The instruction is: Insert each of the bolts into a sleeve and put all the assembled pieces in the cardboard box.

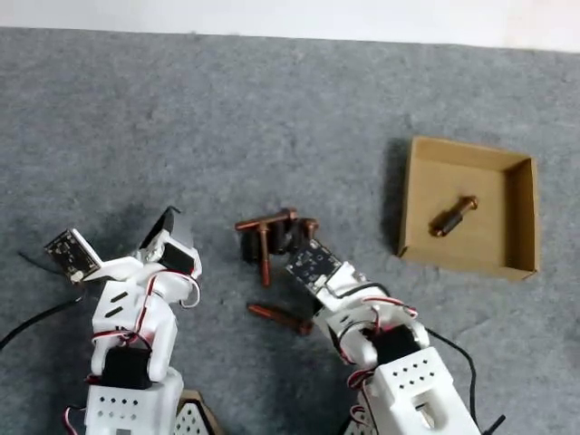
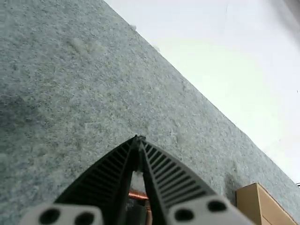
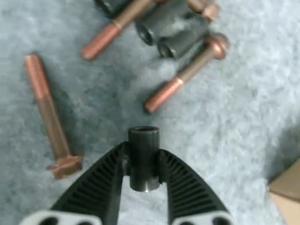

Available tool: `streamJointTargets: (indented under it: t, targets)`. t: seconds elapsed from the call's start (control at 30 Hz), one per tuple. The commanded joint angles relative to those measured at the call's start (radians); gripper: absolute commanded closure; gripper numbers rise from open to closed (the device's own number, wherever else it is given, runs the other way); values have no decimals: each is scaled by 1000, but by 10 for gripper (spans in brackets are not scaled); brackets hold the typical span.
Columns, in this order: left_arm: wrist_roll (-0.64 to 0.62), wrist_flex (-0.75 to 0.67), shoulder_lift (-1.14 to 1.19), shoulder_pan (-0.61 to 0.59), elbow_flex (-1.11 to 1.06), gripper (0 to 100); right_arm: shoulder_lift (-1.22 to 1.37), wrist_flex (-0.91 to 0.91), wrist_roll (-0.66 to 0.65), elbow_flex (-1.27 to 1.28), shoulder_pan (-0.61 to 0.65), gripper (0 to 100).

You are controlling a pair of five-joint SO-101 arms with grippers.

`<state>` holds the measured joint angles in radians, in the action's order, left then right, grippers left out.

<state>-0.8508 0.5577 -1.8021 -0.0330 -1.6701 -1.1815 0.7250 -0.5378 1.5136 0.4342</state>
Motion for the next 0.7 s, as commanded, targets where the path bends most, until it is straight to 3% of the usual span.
streamJointTargets:
  t: [0.0, 0.2, 0.43, 0.67]
  targets:
    - [8, -25, -15, -7, 4, 994, -18, 4, 11, -16, -36, 993]
    - [8, -25, -15, -7, 2, 994, 166, -2, 11, -36, -36, 993]
    - [8, -25, -15, -7, 2, 994, 579, -5, 17, -223, -36, 991]
    - [8, -25, -15, -7, 2, 994, 819, 31, 17, -360, -36, 991]
